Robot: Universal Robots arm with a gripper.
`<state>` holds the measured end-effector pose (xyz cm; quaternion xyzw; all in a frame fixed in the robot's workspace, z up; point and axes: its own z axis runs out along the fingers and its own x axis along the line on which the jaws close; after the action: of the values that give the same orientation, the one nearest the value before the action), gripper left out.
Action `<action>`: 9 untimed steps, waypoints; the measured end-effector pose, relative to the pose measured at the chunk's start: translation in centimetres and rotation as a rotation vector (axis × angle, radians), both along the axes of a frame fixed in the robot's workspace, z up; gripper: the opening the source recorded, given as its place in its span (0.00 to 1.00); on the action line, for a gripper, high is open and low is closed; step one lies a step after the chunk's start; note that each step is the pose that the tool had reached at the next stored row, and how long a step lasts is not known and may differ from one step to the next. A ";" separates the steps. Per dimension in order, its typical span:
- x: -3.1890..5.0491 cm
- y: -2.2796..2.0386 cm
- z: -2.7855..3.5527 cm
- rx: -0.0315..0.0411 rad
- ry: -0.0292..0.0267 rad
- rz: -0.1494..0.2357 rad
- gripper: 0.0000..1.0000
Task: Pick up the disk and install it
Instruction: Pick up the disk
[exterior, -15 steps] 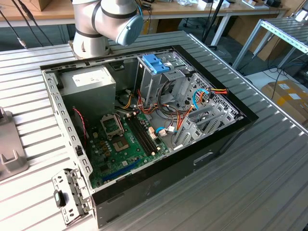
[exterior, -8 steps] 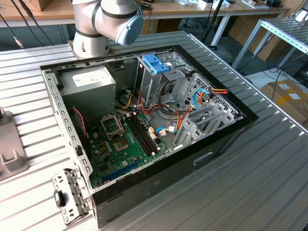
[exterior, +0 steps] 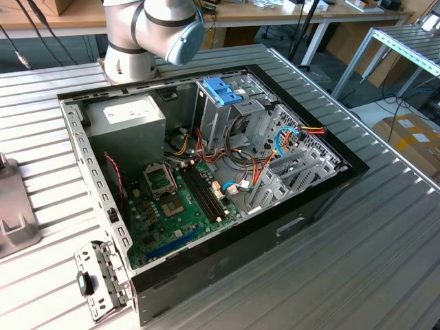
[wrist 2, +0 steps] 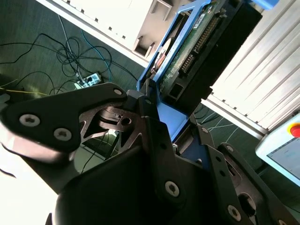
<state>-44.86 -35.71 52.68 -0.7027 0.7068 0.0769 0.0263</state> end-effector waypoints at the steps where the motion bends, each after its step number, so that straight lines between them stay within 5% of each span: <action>1: 0.00 0.00 0.08 -0.0001 0.0000 0.000 0.37; 9: 0.00 0.00 0.78 0.0000 -0.0001 0.000 0.37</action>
<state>-44.86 -35.71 53.46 -0.7027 0.7068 0.0769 0.0264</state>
